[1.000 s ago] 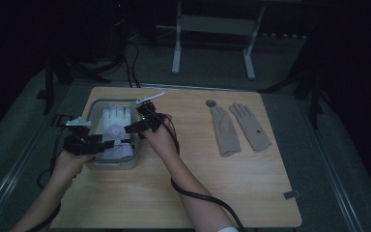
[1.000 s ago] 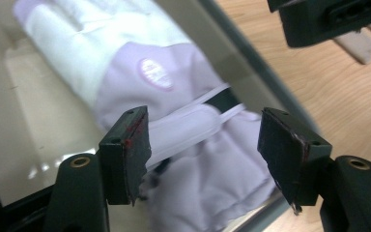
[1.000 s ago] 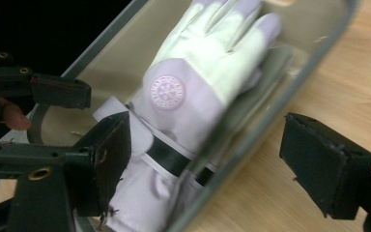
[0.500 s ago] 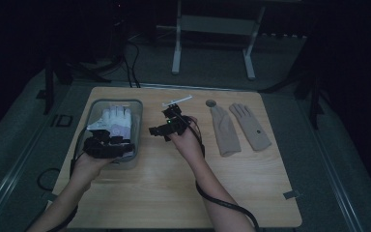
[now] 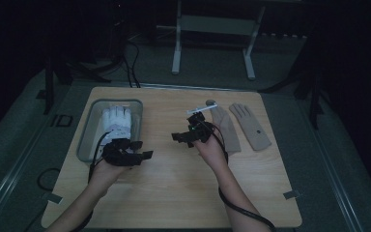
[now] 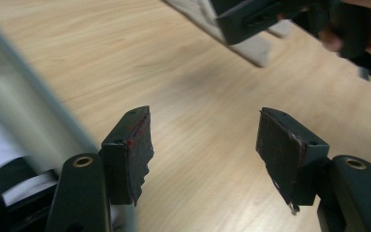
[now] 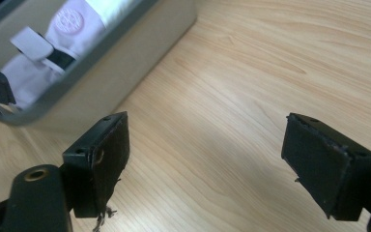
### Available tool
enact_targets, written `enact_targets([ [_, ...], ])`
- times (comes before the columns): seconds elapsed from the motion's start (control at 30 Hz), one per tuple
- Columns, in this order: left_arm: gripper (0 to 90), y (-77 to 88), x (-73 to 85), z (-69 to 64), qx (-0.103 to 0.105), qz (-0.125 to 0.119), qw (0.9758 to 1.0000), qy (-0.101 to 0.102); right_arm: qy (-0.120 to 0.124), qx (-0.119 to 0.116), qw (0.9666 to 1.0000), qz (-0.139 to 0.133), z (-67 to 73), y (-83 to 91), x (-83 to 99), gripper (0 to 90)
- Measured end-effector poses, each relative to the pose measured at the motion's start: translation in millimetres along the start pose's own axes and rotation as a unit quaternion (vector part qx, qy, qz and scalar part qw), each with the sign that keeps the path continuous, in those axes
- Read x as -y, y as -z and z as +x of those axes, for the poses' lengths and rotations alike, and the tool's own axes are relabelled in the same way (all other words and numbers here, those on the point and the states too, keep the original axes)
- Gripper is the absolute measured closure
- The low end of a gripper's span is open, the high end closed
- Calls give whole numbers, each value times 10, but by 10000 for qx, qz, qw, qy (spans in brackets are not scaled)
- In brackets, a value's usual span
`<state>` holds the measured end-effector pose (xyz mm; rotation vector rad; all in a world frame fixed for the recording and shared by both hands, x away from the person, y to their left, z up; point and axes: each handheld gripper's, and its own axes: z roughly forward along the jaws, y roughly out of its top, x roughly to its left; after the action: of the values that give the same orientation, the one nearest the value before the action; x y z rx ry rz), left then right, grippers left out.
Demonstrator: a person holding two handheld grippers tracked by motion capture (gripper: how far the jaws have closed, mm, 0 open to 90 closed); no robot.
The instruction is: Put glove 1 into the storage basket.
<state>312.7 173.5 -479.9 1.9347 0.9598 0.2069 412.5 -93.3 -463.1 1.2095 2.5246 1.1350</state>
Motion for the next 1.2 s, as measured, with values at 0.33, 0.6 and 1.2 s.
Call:
enact_targets([
  [0.33, 376, -307, 170, -191, 520, 139, 9984, -170, 62, 122, 9999, 28, -142, 115, 267, 167],
  [0.6, 352, -498, 349, -259, 800, 196, 9965, -152, 199, 161, 9997, -18, -247, 175, 548, 159],
  [1.2, 93, -762, 702, -387, 540, -34, 9961, -690, 325, 173, 9990, -256, -370, 202, 1034, 155],
])
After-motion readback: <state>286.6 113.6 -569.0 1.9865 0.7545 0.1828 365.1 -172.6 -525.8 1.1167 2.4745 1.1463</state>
